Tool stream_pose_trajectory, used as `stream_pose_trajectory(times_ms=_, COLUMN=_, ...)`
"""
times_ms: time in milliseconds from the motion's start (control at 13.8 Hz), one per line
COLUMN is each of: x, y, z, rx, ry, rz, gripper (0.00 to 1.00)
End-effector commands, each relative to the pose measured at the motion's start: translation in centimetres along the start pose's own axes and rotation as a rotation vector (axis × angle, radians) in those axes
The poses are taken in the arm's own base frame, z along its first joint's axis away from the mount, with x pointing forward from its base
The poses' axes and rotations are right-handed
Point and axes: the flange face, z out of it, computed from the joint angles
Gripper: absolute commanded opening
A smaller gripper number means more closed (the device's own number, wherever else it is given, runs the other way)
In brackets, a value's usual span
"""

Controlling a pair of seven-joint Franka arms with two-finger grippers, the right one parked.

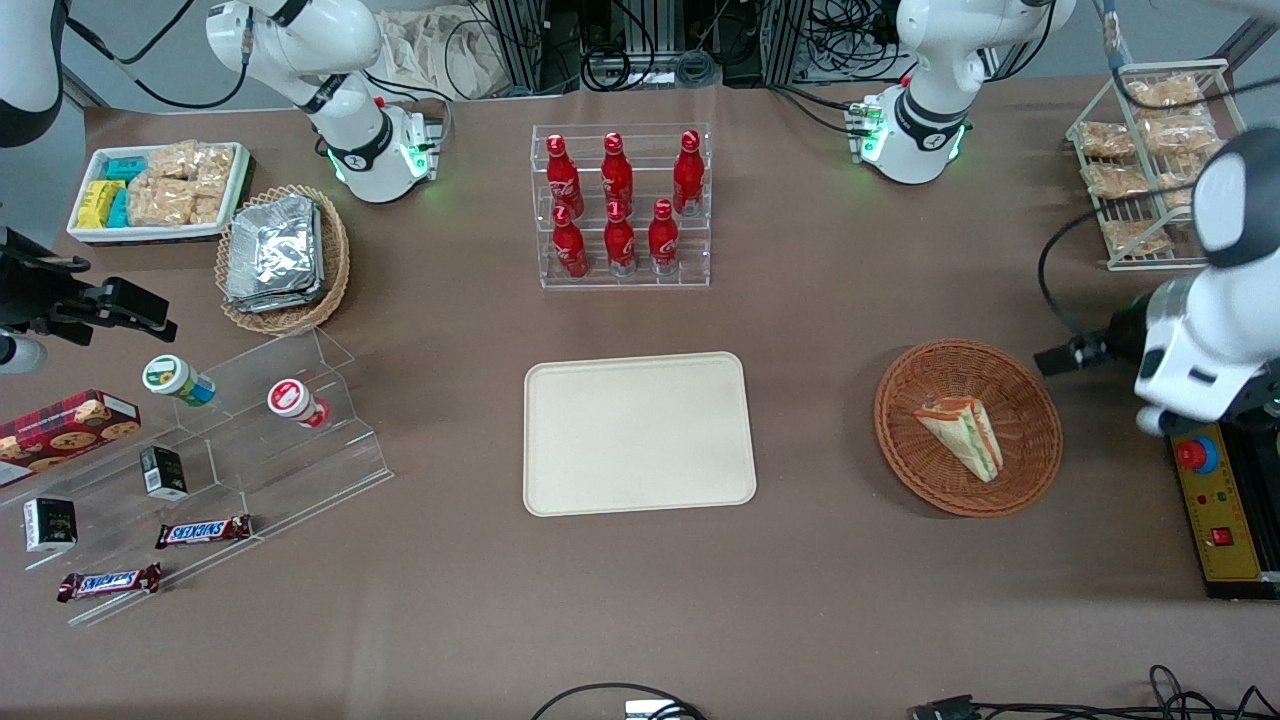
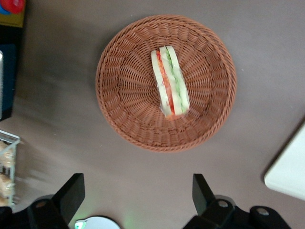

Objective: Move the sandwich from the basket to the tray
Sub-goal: 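Lower the left gripper into the wicker basket and grasp the wrapped sandwich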

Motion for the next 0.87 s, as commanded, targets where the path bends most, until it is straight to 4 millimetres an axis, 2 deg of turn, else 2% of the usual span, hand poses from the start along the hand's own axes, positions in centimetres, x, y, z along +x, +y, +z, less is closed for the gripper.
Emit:
stream_pose_trajectory(times_ms=0, x=3.1, y=1.8, z=4.6, rx=-0.020, ry=-0.019, rz=-0.098, gripper=1.00)
stream_pose_trajectory(times_ms=218, x=5.7, y=3.6, z=10.1, rx=-0.030, ry=-0.030, rz=-0.174, gripper=1.00)
stream_pose_trajectory(times_ms=509, x=6.1, y=4.4, z=17.3, rx=-0.061, ry=0.016, rz=-0.182, gripper=1.00)
stream_pose_trajectory(times_ms=800, x=6.1, y=4.5, z=22.3, rx=-0.054, ry=-0.011, rz=-0.189, gripper=1.00)
